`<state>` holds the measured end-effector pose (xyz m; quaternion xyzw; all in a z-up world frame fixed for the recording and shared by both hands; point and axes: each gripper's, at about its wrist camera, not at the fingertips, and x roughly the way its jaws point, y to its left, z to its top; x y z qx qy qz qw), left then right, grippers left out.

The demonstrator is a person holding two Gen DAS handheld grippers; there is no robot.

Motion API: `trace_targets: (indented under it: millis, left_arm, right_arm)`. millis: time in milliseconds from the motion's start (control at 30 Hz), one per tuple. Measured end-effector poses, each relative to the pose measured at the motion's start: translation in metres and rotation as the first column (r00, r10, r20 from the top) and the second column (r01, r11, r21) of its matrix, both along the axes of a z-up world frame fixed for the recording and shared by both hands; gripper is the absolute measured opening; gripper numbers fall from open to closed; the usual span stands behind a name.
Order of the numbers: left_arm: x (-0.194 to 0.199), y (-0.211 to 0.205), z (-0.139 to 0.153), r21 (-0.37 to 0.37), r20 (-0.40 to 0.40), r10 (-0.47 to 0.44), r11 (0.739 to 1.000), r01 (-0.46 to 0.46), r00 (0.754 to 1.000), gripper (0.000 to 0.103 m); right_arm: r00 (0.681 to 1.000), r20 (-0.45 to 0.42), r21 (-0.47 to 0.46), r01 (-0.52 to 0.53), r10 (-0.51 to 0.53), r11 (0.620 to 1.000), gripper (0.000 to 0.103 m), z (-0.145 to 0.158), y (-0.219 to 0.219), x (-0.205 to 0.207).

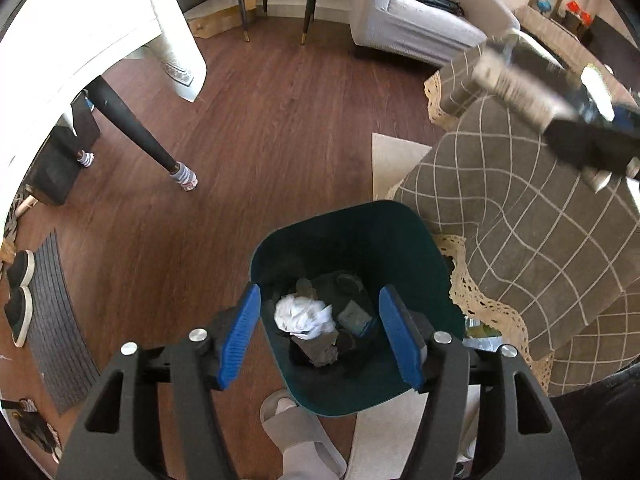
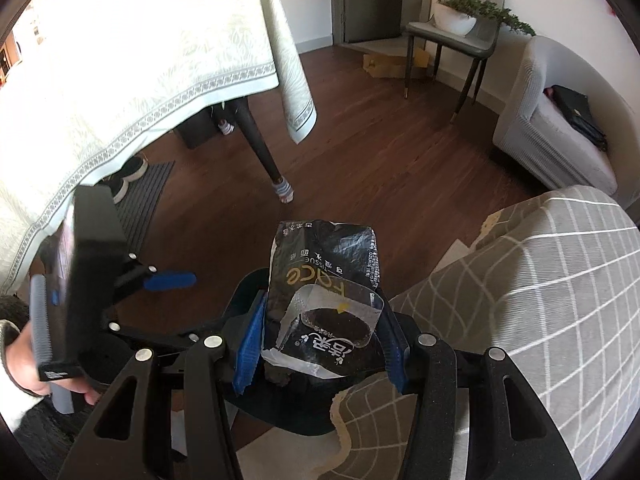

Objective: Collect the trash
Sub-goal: 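Open left gripper to drop paper while right gripper releases the snack bag into bin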

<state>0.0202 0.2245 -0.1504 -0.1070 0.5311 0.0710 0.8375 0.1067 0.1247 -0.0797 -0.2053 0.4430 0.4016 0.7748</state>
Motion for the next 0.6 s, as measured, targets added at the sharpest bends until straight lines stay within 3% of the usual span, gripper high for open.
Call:
trace_targets:
  millis: [333,600]
  left_arm:
    - [-0.008,0.011,0.029,0.032,0.083,0.006,0.999,-0.009,0.997,0.062]
    - [-0.016,0.022,0.058,0.022,0.171,0.036,0.999,-0.04,0.985,0.048]
  right_arm:
    - [1.0,-0.022,-0.043,-0.017,0.016,0.999,0.052,-0.021,0.02,-0.006]
    - [0.998,-0.054,-0.076,-0.027,0.023,0.997,0.052,-0.042,0.03,-0.008]
